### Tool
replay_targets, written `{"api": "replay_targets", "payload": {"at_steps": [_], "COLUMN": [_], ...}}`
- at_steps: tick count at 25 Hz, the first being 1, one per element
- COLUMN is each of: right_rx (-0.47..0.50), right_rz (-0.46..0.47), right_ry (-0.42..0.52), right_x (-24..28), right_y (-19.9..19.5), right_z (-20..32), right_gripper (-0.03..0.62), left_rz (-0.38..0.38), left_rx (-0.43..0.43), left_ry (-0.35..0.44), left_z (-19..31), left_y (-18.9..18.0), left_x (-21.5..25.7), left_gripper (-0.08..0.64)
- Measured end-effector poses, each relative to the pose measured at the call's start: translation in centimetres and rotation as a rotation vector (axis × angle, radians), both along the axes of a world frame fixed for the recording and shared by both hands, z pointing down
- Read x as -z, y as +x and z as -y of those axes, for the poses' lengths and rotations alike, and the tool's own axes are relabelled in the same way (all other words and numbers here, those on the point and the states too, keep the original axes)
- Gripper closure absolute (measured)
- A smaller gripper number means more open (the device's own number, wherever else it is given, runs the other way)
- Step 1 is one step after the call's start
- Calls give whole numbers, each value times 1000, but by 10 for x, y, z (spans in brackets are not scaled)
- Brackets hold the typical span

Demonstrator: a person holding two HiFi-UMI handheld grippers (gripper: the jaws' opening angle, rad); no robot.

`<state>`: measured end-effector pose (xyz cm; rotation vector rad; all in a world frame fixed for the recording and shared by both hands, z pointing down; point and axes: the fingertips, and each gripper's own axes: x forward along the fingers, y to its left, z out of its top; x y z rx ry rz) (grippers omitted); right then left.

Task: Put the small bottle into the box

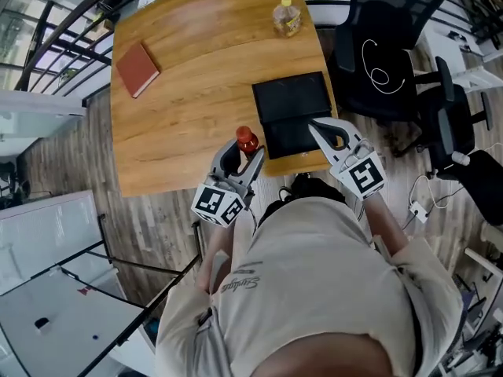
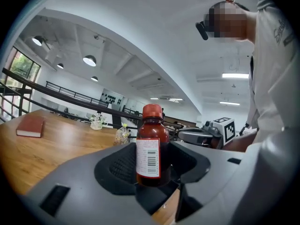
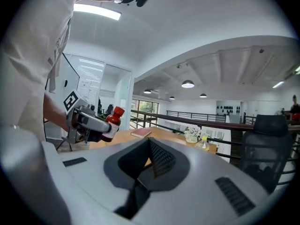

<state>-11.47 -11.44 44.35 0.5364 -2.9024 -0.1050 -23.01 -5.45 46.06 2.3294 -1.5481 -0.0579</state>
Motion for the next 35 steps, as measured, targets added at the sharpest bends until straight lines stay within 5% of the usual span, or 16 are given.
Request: {"api": "replay_targets", "payload": {"at_steps": [5, 10, 16, 23, 27, 35], "right_rx": [-5, -110, -132, -148, -104, -136], "right_rz": [-54, 75, 99, 82, 17, 35], "right_ry": [50, -107, -92, -134, -110, -169], "right_x": [-15, -34, -34, -56, -70, -80], "right_y": [21, 53, 63, 74, 72, 86], "right_z": [26, 68, 95, 99, 84, 83], "right_gripper": [598, 598, 598, 598, 598, 598], "left_rz": [41, 75, 86, 193, 260, 353], "left_rx": [-72, -100, -111, -149, -217, -394], "left_ry": [15, 16, -31, -94, -143, -242], "left_z": [44, 75, 89, 97, 98, 103], "left_y": [26, 48, 60, 64, 73, 104], "left_x": [12, 8, -3, -29, -52, -97], "left_gripper": [334, 334, 334, 334, 334, 334]}}
